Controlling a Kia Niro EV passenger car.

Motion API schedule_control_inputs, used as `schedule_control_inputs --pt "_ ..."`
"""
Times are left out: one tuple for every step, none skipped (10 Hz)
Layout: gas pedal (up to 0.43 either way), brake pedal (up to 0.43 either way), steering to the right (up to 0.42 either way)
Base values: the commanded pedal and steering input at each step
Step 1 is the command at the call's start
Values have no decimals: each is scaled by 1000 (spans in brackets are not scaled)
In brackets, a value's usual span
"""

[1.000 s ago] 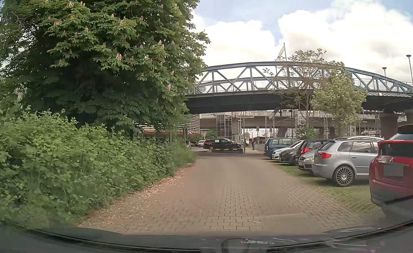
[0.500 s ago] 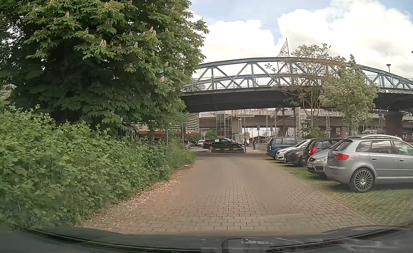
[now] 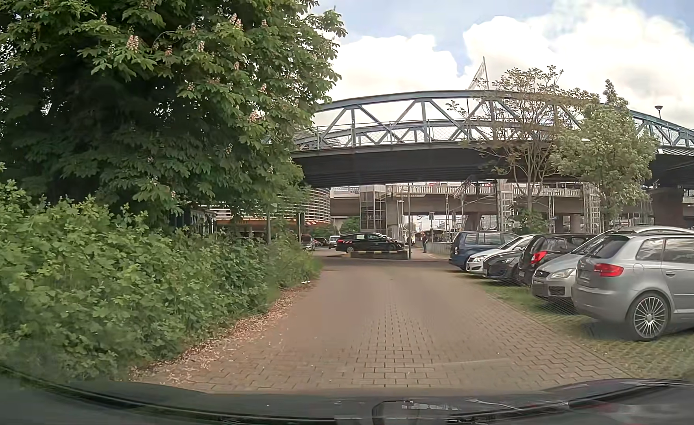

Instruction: Follow the waypoints while adhering to traffic rules and regulations

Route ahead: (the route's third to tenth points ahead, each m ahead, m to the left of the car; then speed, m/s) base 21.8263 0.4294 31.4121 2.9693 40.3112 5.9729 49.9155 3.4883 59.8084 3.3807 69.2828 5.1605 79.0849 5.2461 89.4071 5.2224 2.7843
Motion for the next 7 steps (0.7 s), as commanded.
schedule_control_inputs --pt "47 0 65" --pt "47 0 69" --pt "47 0 72" --pt "47 0 74" --pt "47 0 74" --pt "47 0 74" --pt "47 0 74"
